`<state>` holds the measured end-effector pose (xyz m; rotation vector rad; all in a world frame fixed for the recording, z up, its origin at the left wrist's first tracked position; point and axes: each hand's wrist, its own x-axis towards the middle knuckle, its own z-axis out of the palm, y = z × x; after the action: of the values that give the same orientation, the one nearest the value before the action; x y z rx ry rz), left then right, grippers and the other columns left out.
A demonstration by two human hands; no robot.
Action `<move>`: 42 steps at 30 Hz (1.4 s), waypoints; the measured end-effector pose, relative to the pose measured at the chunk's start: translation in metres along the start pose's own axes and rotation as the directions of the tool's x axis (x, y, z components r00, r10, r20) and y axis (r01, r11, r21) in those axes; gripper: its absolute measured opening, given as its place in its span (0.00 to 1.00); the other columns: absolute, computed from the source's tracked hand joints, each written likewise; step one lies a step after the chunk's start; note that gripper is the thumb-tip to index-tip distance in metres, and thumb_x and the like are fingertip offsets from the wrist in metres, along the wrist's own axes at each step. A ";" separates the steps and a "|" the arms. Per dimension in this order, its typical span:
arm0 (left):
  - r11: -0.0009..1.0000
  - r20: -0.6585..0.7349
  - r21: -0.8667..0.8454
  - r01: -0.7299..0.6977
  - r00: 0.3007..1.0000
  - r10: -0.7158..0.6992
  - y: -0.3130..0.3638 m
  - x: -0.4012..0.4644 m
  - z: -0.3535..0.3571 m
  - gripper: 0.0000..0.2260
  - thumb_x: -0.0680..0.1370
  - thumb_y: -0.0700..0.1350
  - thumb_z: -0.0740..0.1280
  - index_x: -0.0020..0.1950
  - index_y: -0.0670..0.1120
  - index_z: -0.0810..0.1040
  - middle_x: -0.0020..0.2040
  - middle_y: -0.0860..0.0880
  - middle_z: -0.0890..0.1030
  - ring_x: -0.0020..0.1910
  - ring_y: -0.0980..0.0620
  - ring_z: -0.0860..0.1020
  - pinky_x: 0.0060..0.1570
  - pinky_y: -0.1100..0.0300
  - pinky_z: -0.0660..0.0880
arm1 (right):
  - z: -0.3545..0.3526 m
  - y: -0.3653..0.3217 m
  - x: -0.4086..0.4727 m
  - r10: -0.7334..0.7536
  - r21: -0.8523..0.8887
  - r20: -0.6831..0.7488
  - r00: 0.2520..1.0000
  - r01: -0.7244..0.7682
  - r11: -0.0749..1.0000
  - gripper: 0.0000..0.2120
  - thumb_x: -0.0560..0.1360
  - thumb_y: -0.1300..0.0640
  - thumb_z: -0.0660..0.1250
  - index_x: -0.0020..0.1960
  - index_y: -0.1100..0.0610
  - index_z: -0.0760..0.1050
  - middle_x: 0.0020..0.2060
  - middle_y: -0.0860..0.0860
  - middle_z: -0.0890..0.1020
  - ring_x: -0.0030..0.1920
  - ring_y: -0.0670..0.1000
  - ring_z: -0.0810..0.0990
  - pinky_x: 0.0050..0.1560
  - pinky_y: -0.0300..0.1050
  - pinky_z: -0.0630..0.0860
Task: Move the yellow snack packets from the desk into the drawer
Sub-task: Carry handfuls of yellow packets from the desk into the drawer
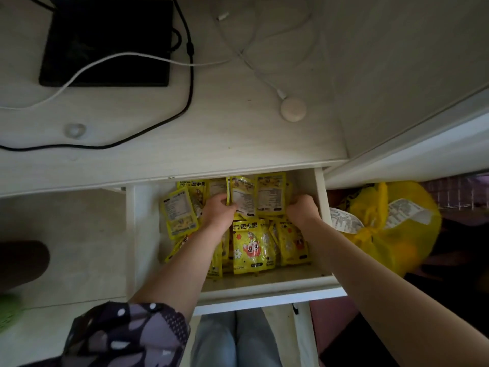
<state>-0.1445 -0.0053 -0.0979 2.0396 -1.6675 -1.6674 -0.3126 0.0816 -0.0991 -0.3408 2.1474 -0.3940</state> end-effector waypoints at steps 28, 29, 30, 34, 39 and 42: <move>0.990 -0.443 0.041 -0.138 0.885 0.142 -0.113 -0.194 -0.134 0.09 0.78 0.40 0.64 0.56 0.46 0.79 0.46 0.49 0.82 0.45 0.52 0.79 0.45 0.61 0.73 | 0.056 -0.055 -0.183 -0.512 -0.300 0.345 0.786 0.610 0.734 0.17 0.78 0.56 0.59 0.67 0.55 0.69 0.53 0.53 0.80 0.35 0.46 0.76 0.30 0.39 0.68; 0.994 -0.473 0.007 -0.111 0.875 0.101 -0.124 -0.201 -0.140 0.09 0.78 0.40 0.64 0.56 0.47 0.79 0.45 0.50 0.80 0.45 0.52 0.78 0.45 0.62 0.73 | 0.067 -0.058 -0.192 -0.526 -0.317 0.378 0.762 0.640 0.700 0.17 0.78 0.56 0.60 0.67 0.56 0.69 0.55 0.53 0.79 0.39 0.47 0.76 0.32 0.39 0.69; 0.996 -0.500 -0.022 -0.089 0.864 0.066 -0.135 -0.206 -0.146 0.09 0.78 0.40 0.63 0.57 0.47 0.79 0.45 0.52 0.79 0.45 0.53 0.78 0.45 0.62 0.72 | 0.077 -0.061 -0.200 -0.537 -0.323 0.412 0.736 0.669 0.669 0.16 0.78 0.58 0.60 0.66 0.56 0.70 0.56 0.53 0.79 0.43 0.49 0.76 0.36 0.40 0.71; 0.996 -0.575 -0.090 -0.018 0.818 -0.037 -0.175 -0.226 -0.172 0.10 0.78 0.42 0.64 0.58 0.48 0.78 0.46 0.52 0.80 0.43 0.55 0.76 0.45 0.63 0.71 | 0.122 -0.075 -0.233 -0.578 -0.359 0.522 0.628 0.776 0.519 0.16 0.78 0.61 0.61 0.65 0.58 0.70 0.57 0.54 0.80 0.57 0.54 0.78 0.52 0.42 0.73; 0.989 -0.650 -0.144 0.016 0.753 -0.106 -0.219 -0.248 -0.213 0.10 0.78 0.42 0.65 0.59 0.48 0.78 0.48 0.49 0.82 0.45 0.55 0.76 0.47 0.64 0.70 | 0.183 -0.094 -0.276 -0.597 -0.308 0.605 0.526 0.847 0.434 0.16 0.77 0.61 0.61 0.64 0.60 0.71 0.57 0.56 0.80 0.59 0.55 0.78 0.57 0.41 0.71; 0.984 -0.672 -0.174 0.045 0.725 -0.152 -0.247 -0.259 -0.241 0.11 0.79 0.44 0.64 0.61 0.48 0.77 0.50 0.48 0.82 0.47 0.54 0.77 0.47 0.63 0.71 | 0.221 -0.108 -0.301 -0.598 -0.310 0.644 0.477 0.877 0.367 0.17 0.77 0.61 0.60 0.65 0.60 0.71 0.58 0.57 0.79 0.60 0.56 0.77 0.58 0.42 0.70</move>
<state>0.2340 0.1507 0.0378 2.2860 -1.1500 -0.8122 0.0478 0.0647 0.0449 -1.7224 1.4523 -0.0660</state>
